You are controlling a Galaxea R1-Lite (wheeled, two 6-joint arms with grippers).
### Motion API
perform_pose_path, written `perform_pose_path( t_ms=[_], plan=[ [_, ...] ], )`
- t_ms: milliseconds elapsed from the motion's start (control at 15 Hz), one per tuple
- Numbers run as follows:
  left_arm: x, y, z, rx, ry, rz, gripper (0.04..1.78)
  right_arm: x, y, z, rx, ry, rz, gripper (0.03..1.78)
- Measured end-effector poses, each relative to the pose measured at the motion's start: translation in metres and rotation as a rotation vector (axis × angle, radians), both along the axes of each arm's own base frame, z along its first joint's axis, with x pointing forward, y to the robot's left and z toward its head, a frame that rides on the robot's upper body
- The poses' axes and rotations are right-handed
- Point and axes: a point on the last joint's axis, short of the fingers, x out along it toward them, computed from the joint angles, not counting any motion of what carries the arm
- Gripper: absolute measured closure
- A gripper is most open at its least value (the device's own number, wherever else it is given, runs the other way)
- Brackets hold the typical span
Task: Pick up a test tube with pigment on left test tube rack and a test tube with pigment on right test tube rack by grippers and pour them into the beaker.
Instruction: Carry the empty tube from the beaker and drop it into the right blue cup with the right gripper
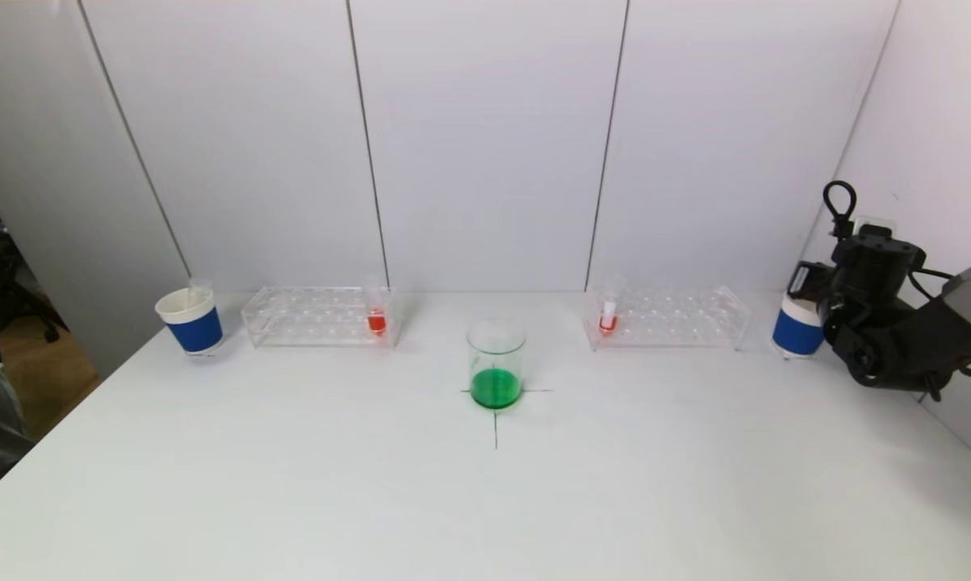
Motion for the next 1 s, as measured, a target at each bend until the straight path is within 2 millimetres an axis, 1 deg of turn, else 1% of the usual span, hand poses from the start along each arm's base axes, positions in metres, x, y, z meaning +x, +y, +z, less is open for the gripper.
perform_pose_path(
  t_ms=[733,867,1000],
  plan=[
    [0.0,0.0,0.0,0.0,0.0,0.0,0.06,-0.0013,0.0004,0.005,-0.003,-0.005,-0.002,1.34],
    [0.0,0.0,0.0,0.0,0.0,0.0,0.06,-0.0017,0.0004,0.0051,-0.003,-0.006,-0.002,1.28],
    [0.0,0.0,0.0001,0.0,0.0,0.0,0.06,-0.0021,0.0005,0.0053,-0.003,-0.007,-0.003,1.13]
  ],
)
